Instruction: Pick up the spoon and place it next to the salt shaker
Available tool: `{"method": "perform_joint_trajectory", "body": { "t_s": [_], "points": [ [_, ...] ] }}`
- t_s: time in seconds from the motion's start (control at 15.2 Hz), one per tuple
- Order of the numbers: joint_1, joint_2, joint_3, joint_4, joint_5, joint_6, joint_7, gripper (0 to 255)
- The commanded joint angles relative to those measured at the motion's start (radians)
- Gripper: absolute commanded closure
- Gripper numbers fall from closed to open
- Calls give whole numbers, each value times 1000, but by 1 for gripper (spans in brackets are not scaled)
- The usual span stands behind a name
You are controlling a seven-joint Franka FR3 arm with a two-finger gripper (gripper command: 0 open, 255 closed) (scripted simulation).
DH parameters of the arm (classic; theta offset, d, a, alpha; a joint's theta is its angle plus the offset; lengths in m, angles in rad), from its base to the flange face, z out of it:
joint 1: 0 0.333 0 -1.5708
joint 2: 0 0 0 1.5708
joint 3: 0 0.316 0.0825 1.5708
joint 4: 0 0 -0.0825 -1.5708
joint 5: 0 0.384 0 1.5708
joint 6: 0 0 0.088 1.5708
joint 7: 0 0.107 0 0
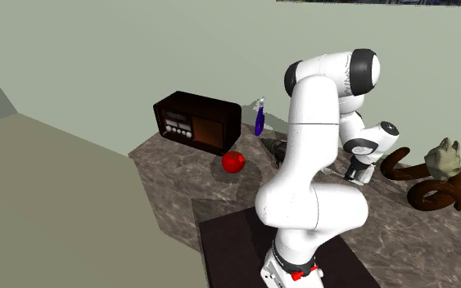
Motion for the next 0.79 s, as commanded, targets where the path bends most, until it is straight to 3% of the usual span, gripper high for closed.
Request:
{"method": "perform_joint_trajectory", "body": {
  "t_s": [0.0,0.2,0.26,0.59,0.73],
  "points": [
    [-1,2,2,1,2,0,-2,255],
    [-1,2,1,1,2,0,-1,255],
    [-1,2,1,1,2,0,-1,0],
    [-1,2,1,1,2,0,-1,0],
    [44,-68,-61,-36,-79,-12,48,0]
  ]
}}
